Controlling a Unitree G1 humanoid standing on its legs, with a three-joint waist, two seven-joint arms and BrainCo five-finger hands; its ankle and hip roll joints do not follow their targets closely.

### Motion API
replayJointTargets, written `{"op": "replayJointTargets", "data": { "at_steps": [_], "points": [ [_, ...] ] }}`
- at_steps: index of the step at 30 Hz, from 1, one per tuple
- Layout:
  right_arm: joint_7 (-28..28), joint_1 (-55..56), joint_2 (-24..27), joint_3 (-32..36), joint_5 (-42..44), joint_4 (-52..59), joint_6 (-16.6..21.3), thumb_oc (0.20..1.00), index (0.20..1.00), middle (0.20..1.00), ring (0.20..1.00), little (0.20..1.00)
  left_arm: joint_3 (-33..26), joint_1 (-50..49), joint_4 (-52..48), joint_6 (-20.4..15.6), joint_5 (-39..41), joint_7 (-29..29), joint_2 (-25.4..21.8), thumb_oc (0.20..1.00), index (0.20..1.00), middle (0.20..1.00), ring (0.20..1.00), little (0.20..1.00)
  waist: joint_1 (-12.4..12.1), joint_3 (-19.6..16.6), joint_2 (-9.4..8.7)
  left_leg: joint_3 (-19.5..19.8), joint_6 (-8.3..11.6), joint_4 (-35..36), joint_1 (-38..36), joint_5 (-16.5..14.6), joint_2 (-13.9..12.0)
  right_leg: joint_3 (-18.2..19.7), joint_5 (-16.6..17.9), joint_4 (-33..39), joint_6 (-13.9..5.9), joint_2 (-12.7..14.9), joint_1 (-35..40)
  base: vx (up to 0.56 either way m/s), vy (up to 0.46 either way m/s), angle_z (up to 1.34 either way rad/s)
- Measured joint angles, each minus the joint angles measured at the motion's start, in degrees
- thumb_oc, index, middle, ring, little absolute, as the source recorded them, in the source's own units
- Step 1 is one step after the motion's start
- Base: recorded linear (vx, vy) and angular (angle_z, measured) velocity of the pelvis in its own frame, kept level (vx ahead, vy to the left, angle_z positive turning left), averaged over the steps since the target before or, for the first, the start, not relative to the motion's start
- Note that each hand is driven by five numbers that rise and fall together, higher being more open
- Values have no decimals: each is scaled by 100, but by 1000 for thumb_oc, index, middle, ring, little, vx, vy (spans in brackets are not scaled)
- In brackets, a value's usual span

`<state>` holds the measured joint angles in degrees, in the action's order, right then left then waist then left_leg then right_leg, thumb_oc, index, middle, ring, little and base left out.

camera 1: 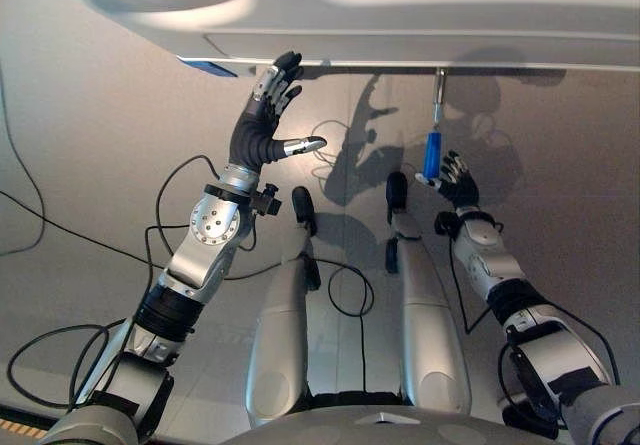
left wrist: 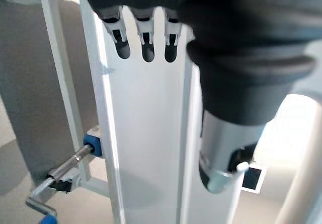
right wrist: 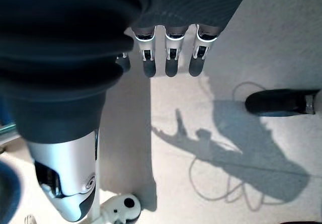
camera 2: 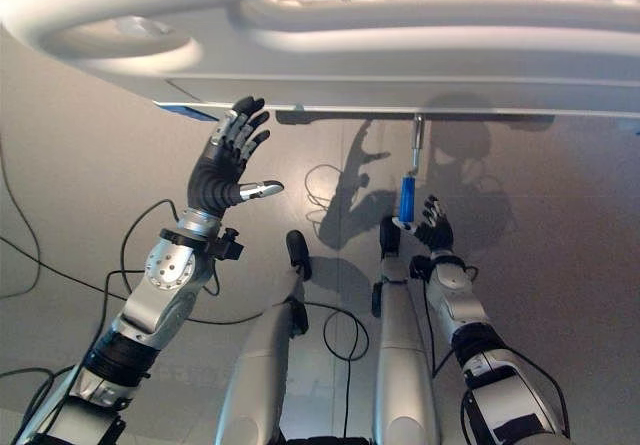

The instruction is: Raise the hospital bed

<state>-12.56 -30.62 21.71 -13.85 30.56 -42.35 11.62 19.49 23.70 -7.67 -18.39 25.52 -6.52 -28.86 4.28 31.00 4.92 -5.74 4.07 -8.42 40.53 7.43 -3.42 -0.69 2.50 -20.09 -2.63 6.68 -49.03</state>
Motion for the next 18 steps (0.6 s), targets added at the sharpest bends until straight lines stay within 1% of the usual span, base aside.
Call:
{"op": "replayJointTargets", "data": {
  "at_steps": [1,4,11,14,18],
  "points": [
    [-54,-160,0,3,91,-42,1,1000,1000,1000,1000,1000,-1,58,-78,-3,1,-30,14,1000,1000,1000,1000,1000,6,1,-8,-5,-13,-38,192,14,-16,10,38,-42,12,-11,-182,1,16,-4],
    [-138,-484,-35,-6,303,-173,3,1000,1000,1000,1000,1000,2,146,-92,7,1,-151,104,1000,1000,1000,1000,1000,54,9,-20,-12,-6,-91,428,17,-33,17,77,-32,20,-27,-395,7,1,-2],
    [-170,-953,15,-30,951,-407,0,1000,1000,1000,1000,1000,-20,258,-274,11,5,-283,186,1000,1000,1000,1000,1000,104,13,-37,12,13,-83,620,28,-49,0,85,30,10,-21,-539,18,-2,1],
    [-149,-1095,83,-68,1215,-428,-5,1000,1000,1000,1000,1000,-40,259,-275,21,5,-348,208,1000,1000,1000,1000,1000,98,13,-44,44,14,-85,751,30,-45,-40,111,36,45,-15,-645,33,-7,3],
    [-101,-1187,184,-159,1364,-459,-24,1000,1000,1000,1000,1000,-52,263,-276,23,5,-381,215,1000,1000,1000,1000,1000,106,11,-57,102,15,-85,816,31,-41,-65,110,57,46,-14,-673,32,-3,4]
  ]
}}
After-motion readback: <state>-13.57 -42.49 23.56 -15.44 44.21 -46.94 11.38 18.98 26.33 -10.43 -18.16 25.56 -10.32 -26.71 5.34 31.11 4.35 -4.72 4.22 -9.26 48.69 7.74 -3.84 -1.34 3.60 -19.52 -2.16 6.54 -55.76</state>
